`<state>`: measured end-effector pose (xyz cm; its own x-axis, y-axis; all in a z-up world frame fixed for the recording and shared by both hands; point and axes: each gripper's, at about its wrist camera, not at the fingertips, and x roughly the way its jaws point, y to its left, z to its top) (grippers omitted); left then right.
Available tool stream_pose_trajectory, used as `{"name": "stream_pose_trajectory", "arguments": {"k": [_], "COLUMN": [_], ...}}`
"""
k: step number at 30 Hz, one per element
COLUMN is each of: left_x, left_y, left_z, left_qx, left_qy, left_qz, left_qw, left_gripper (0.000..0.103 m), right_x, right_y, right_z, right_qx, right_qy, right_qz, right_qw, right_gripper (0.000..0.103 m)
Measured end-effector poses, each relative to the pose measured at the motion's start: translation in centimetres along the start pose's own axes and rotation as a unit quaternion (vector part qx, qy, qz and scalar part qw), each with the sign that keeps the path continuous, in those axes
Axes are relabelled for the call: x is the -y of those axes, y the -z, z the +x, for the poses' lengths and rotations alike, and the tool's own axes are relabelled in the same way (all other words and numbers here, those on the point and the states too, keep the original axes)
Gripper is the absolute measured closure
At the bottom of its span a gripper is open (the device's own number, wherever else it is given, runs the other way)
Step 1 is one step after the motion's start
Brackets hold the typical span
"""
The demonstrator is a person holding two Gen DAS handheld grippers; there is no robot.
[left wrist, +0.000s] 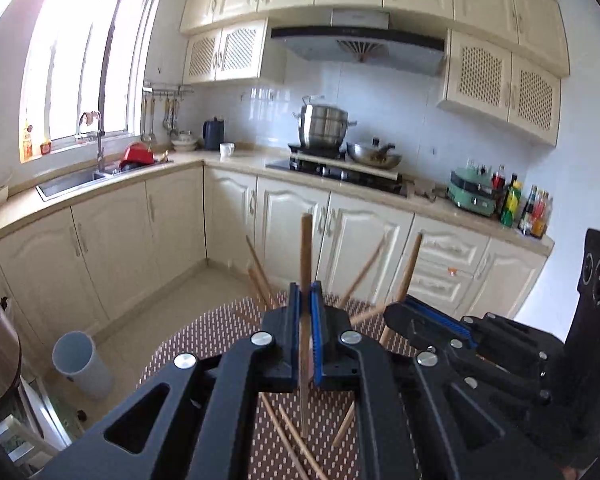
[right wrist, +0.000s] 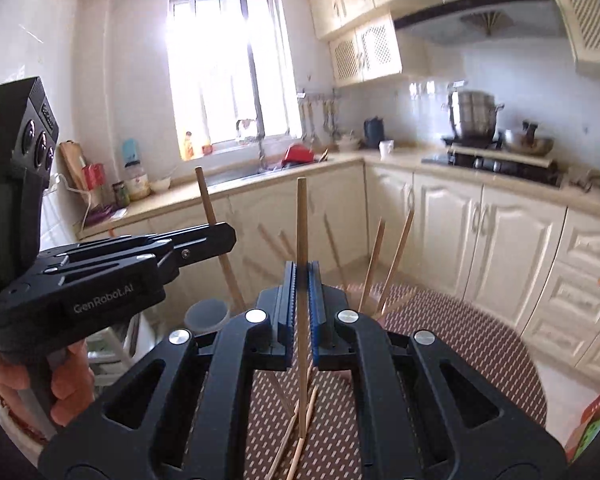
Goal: Organize utensils
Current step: 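Raise the chopstick with the right gripper and drop it into the pink cup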
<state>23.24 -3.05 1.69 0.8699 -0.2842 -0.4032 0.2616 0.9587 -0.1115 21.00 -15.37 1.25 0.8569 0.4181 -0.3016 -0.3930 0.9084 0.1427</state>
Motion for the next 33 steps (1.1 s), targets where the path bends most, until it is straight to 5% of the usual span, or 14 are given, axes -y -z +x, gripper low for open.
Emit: {"name": "stream_pose_trajectory", "arguments": {"k": [13, 20, 33], "left_x": [0.9, 0.7, 0.4], "left_y": [-5.0, -5.5, -2.7], "left_z": [1.6, 4.4, 8.0], "left_qx": [0.093, 0.091, 0.045], "left_qy": [-0.016, -0.009, -0.005], "left_qz": [0.002, -0.002, 0.011], "left_qw": [0.9955, 0.9959, 0.9989], "left_gripper": [0.097, 0.097, 0.097], "right_x": [1.6, 2.2, 3.5], "right_y": [-3.6, -3.8, -1.8], "right_z": [3.9, 5.9, 7.9], "right_qx": [0.080, 0.098, 0.055], "right_qy": [0.037, 0.056, 0.051], "right_qz": [-0.018, -0.030, -0.022], "right_qw": [0.996, 0.993, 0.997], "right_gripper": [0.097, 0.097, 0.096]}}
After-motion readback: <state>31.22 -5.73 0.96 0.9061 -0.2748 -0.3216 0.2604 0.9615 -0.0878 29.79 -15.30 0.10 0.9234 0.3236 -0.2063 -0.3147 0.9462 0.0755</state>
